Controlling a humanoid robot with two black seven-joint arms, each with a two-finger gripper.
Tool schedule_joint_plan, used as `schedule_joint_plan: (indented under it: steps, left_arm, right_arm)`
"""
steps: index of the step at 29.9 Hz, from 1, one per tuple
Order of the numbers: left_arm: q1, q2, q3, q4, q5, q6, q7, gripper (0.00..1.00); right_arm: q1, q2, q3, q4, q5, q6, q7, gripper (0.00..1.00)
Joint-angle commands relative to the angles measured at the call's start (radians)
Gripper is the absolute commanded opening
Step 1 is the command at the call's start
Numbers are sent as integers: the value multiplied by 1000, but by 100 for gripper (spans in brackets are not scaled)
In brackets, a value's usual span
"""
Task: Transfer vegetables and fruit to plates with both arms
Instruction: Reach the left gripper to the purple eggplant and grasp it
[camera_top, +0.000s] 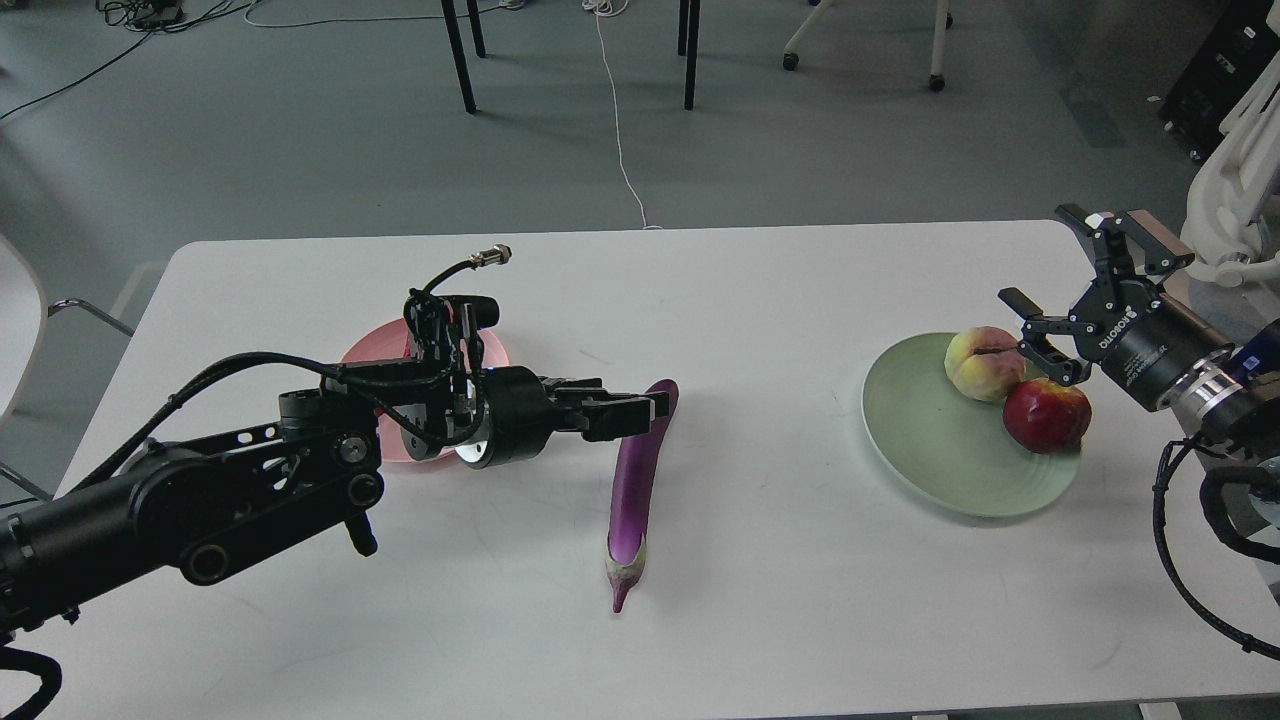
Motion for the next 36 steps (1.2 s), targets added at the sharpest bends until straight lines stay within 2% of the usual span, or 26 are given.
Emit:
schedule_joint_plan:
  steps: [1,9,28,32,34,36]
  left_arm:
    - [-65,-56,80,92,60,-2,2,98]
    - [-92,-128,109,169,69,-23,3,98]
    - [-77,-170,151,244,106,-46,3,98]
    - [-72,-170,151,248,127,-49,3,94]
    - [-71,-171,151,248,129,-52,3,88]
    - [-71,-173,151,248,129,-57,3,75]
  right_arm:
    - [-5,-5,6,0,0,0,0,98]
    - [-12,-5,16,0,0,0,0,98]
    - [-14,-8,17,1,2,0,0,98]
    - [-14,-8,17,1,0,0,0,98]
    - [-14,-8,17,1,2,0,0,98]
    - [-14,-8,17,0,2,0,0,98]
